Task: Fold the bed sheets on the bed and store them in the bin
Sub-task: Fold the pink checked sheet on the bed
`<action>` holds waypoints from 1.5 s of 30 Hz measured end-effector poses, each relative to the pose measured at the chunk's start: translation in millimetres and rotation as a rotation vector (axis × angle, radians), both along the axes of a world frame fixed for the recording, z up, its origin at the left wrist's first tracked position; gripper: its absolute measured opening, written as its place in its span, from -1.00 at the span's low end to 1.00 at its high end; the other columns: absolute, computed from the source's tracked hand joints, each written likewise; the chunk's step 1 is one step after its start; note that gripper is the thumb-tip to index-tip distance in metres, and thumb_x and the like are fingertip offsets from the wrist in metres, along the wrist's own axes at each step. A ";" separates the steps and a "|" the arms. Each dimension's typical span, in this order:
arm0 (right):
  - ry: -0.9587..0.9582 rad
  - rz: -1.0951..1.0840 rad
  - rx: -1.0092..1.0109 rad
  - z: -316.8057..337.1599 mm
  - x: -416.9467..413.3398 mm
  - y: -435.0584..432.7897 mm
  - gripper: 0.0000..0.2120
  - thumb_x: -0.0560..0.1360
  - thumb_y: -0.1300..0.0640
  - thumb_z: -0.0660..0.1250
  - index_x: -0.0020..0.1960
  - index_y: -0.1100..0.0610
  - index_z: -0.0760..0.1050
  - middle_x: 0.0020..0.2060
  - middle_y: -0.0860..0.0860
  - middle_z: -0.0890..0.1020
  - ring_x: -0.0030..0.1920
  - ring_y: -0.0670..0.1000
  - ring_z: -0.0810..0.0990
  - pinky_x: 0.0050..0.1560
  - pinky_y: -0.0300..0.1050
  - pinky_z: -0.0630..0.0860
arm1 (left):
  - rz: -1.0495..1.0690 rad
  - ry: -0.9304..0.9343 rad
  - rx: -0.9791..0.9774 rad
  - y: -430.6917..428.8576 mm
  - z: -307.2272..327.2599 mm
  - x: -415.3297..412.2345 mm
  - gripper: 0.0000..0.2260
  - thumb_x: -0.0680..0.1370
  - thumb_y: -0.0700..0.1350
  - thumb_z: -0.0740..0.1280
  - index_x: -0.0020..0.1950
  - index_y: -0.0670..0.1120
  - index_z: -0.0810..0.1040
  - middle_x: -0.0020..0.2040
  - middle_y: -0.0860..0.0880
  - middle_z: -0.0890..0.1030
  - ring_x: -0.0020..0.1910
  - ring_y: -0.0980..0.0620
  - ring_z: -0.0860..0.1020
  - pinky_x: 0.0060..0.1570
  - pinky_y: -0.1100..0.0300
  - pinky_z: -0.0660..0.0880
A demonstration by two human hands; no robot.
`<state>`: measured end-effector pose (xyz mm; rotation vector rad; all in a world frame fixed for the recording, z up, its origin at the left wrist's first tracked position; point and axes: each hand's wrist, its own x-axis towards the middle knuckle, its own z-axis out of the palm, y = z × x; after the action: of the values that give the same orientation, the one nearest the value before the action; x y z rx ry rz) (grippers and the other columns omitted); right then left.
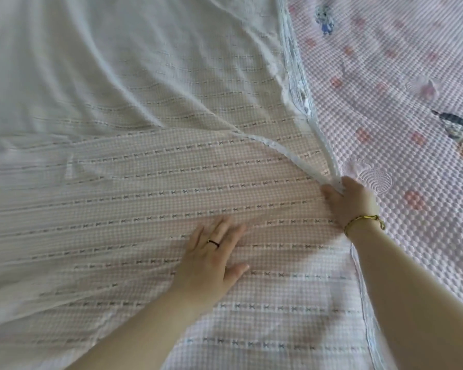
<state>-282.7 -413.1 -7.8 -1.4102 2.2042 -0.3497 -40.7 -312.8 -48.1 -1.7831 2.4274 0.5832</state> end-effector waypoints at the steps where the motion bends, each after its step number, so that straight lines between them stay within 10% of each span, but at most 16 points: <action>1: 0.028 -0.027 0.058 -4.9 6.8 1.4 -0.84 0.56 0.06 0.18 -0.06 0.16 0.40 -0.26 0.04 0.47 -0.20 0.10 0.40 -0.23 -0.09 0.32 | 0.009 -0.021 0.039 4.3 -1.3 8.5 -0.45 0.58 0.21 -0.28 0.36 0.00 0.28 0.30 -0.04 0.50 0.32 0.00 0.37 0.31 0.14 0.09; 4: 0.187 0.004 0.161 -16.4 26.1 13.5 -0.57 0.56 0.18 0.08 0.41 0.06 0.14 0.32 0.17 0.35 0.24 0.17 0.34 0.19 0.05 0.27 | 0.000 -0.060 0.086 20.5 -7.0 35.5 -0.47 0.60 0.19 -0.27 0.30 0.00 0.33 0.24 -0.04 0.55 0.26 -0.02 0.46 0.32 0.15 0.02; 7: 0.356 0.180 0.068 -11.4 46.3 30.4 -0.37 0.53 0.21 0.14 0.51 0.03 -0.07 0.49 0.08 -0.05 0.48 0.09 -0.10 0.42 -0.05 -0.21 | 0.039 -0.079 0.060 44.0 -7.3 57.9 -0.47 0.59 0.18 -0.26 0.34 -0.01 0.31 0.30 -0.04 0.50 0.31 0.02 0.30 0.34 0.15 0.00; 13: 0.166 0.842 -0.289 -17.3 110.7 131.6 -0.46 0.55 -0.18 -0.06 0.09 0.12 0.57 0.07 0.06 0.63 0.19 0.09 0.44 0.09 0.15 0.51 | 0.182 -0.055 -0.042 120.6 -5.9 100.0 -0.55 0.54 0.21 -0.02 0.28 -0.03 0.34 0.28 -0.05 0.48 0.26 0.03 0.33 0.35 0.17 0.00; 17: 0.116 1.233 -0.397 -42.8 132.6 196.6 -0.66 0.43 -0.19 0.08 0.05 -0.03 0.40 -0.08 -0.05 0.67 0.07 -0.04 0.40 0.33 -0.21 0.15 | 0.287 -0.036 -0.232 160.8 -7.6 135.8 -0.63 0.51 0.20 0.08 0.18 0.01 0.37 0.17 0.06 0.42 0.11 0.07 0.38 0.23 0.17 0.19; 22: 0.059 1.104 -0.470 -50.5 126.0 212.8 -0.43 0.61 -0.07 -0.21 -0.11 0.02 0.57 -0.04 0.00 0.57 0.00 0.00 0.41 0.26 -0.20 0.23 | 0.369 -0.025 -0.317 161.4 -5.9 166.8 -0.60 0.10 -0.02 0.60 -0.19 0.01 0.50 -0.32 0.05 0.57 -0.24 0.08 0.44 -0.22 0.25 0.37; 27: 0.146 0.628 -0.425 -37.9 105.1 223.5 -0.51 0.47 -0.12 0.06 -0.18 0.17 0.65 -0.03 0.18 0.65 0.12 0.13 0.37 0.18 0.05 0.21 | 0.351 0.048 -0.269 153.8 1.8 167.8 -0.67 0.07 -0.27 0.64 -0.47 -0.10 0.48 -0.53 0.04 0.49 -0.56 0.02 0.48 -0.58 0.37 0.19; 30: 0.070 0.067 -0.189 -18.5 77.3 229.7 -0.38 0.31 -0.22 0.07 0.17 0.15 0.52 0.35 0.16 0.37 0.39 0.17 0.18 0.39 0.09 0.02 | 0.318 0.088 -0.271 158.6 6.6 165.6 -0.75 0.16 -0.27 0.61 -0.35 -0.11 0.56 -0.41 0.01 0.57 -0.46 -0.03 0.55 -0.50 0.21 0.41; 34: -0.018 -0.287 0.027 -6.0 40.2 232.9 -0.41 0.48 -0.08 0.25 0.41 0.17 0.23 0.44 0.13 0.21 0.43 0.16 0.16 0.42 0.06 0.06 | 0.322 0.101 -0.150 153.7 9.3 138.7 -0.53 0.47 -0.04 0.39 0.36 -0.09 0.42 0.24 0.01 0.50 0.16 -0.09 0.51 0.09 0.13 0.40; 45: -0.367 -0.422 0.036 2.0 2.8 231.5 -0.66 0.51 0.15 0.29 0.24 0.26 0.43 0.05 0.18 0.54 -0.07 0.07 0.43 -0.08 -0.09 0.34 | 0.438 0.028 -0.127 139.2 -0.5 108.2 -0.88 0.52 -0.12 0.34 -0.06 -0.14 0.64 -0.14 -0.12 0.64 -0.10 -0.13 0.57 -0.25 0.20 0.27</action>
<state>-279.9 -181.6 -5.8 -0.7736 2.1635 -0.6531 67.5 -173.6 -48.6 -2.3965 2.1351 0.4917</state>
